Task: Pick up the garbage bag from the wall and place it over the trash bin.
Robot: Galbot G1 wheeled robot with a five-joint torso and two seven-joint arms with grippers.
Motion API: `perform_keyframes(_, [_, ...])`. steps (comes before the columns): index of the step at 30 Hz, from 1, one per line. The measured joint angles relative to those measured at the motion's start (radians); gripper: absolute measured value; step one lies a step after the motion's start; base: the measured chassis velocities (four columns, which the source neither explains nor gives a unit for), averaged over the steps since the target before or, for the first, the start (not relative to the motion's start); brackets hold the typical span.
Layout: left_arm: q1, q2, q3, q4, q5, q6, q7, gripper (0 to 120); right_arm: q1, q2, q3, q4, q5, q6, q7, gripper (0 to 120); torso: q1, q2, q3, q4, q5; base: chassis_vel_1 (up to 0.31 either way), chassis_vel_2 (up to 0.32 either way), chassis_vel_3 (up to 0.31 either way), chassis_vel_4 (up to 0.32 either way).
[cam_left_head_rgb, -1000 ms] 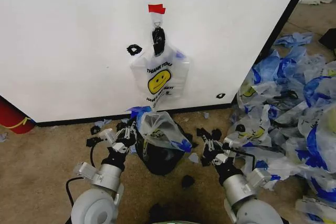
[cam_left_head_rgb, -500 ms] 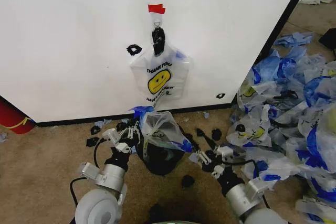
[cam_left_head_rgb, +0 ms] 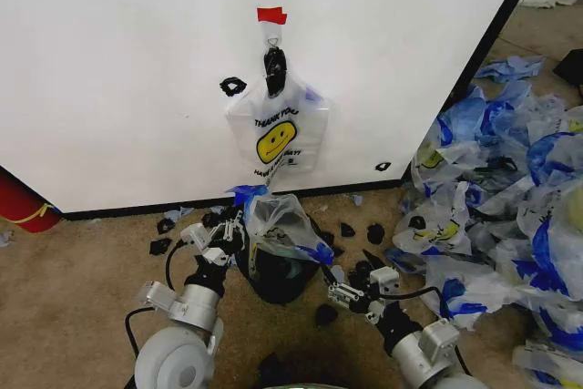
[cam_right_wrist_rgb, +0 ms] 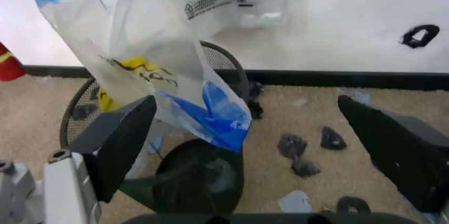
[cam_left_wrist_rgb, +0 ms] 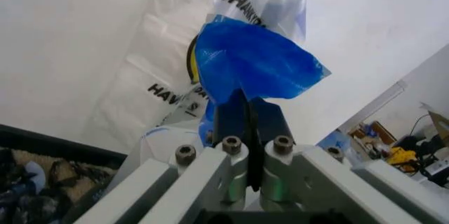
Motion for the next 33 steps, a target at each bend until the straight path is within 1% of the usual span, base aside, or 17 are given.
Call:
perform_keyframes(5, [0.001,-0.004,0.005,0.004,0.007,-0.001,0.0,0,0.003,-0.001,-0.004,0.0,-0.007,-0.031,0.021,95,0.0,0.0,0.0,0.0,-0.0001,0.0,0.0,0.0,0.0])
perform_keyframes(12, [0.006,-0.011,0.005,0.002,0.009,-0.002,0.001,0,0.021,-0.006,-0.02,-0.02,-0.014,-0.05,0.012,93,0.0,0.0,0.0,0.0,-0.0001,0.0,0.0,0.0,0.0])
perform_keyframes(15, [0.006,-0.012,0.004,-0.002,0.009,-0.002,0.001,0,0.026,-0.01,-0.027,-0.031,-0.024,-0.049,-0.005,92,0.0,0.0,0.0,0.0,0.0,0.0,0.0,0.0,0.0])
perform_keyframes(17, [0.007,-0.015,0.002,-0.005,0.01,-0.002,0.001,0,0.032,-0.013,-0.036,-0.042,-0.037,-0.047,-0.019,86,0.0,0.0,0.0,-0.0001,-0.0001,0.0,0.0,0.0,0.0])
perform_keyframes(20, [0.01,-0.019,0.0,-0.006,0.009,-0.002,0.001,0,0.043,-0.018,-0.044,-0.069,-0.071,-0.034,-0.042,84,0.0,0.0,0.0,0.0,-0.0001,0.0,0.0,0.0,0.0])
perform_keyframes(21, [0.011,-0.022,-0.001,-0.006,0.01,-0.002,0.001,0,0.048,-0.022,-0.044,-0.091,-0.103,-0.018,-0.066,84,0.0,0.0,0.0,0.0,0.0,0.0,0.0,0.0,0.0])
perform_keyframes(33, [0.01,-0.046,0.002,0.014,0.021,-0.006,0.003,0,0.094,-0.021,-0.048,-0.206,-0.184,0.006,-0.125,83,0.0,0.0,0.0,0.0,0.0,0.0,0.0,0.0,0.0])
